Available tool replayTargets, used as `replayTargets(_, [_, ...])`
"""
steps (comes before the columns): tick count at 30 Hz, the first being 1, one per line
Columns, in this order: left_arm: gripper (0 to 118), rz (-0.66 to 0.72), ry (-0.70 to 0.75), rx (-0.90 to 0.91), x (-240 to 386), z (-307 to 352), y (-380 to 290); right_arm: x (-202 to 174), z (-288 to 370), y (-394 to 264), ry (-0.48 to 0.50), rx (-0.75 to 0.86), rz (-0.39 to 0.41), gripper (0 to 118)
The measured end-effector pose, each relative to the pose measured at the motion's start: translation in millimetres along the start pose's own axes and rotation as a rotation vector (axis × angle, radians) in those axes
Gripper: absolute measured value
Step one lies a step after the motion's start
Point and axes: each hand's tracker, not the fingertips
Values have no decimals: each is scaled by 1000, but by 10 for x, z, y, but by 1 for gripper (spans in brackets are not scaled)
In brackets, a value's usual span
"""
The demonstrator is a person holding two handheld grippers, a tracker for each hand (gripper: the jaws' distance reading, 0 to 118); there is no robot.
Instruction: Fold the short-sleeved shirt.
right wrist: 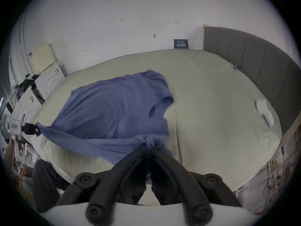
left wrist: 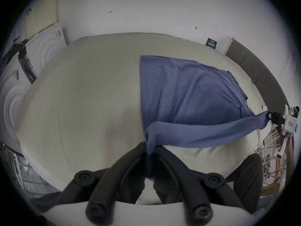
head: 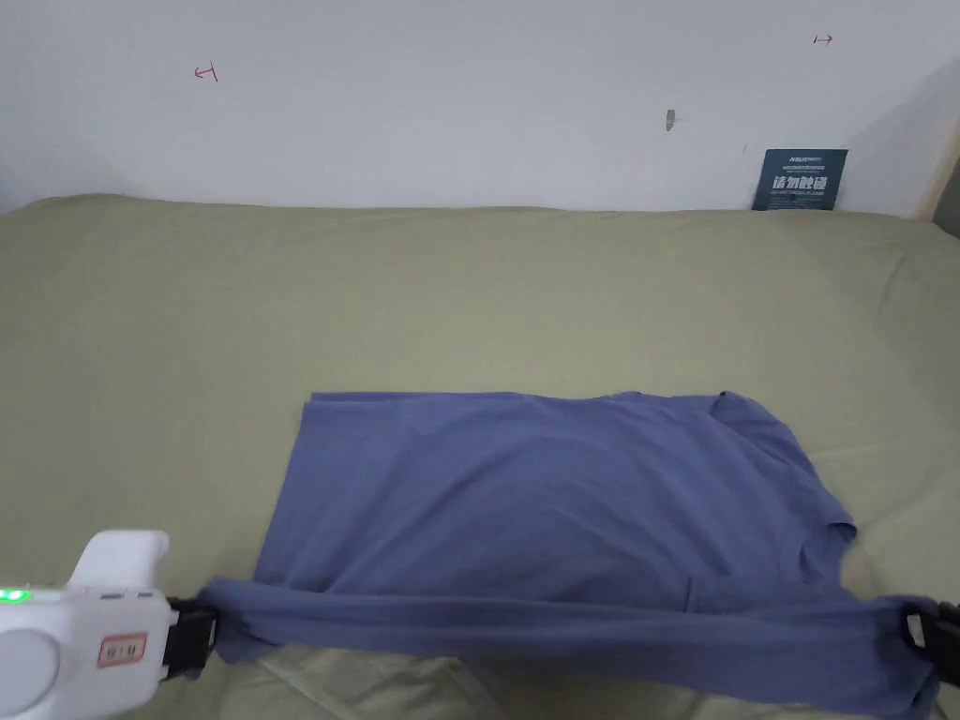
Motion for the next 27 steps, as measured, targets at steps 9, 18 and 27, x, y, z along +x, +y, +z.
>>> replayTargets(9, [6,-18,-12,-48,89,-588,812,-9,-839,726,-33,-57,45,5])
replayTargets(18, [10,37,-31,-115,117,-1070,1000,23,-1462,892,-48,-143,35,33])
replayTargets(27, [62,97,19,-34,-103,-797,689,58,-864,568,-28,-86,-59,78])
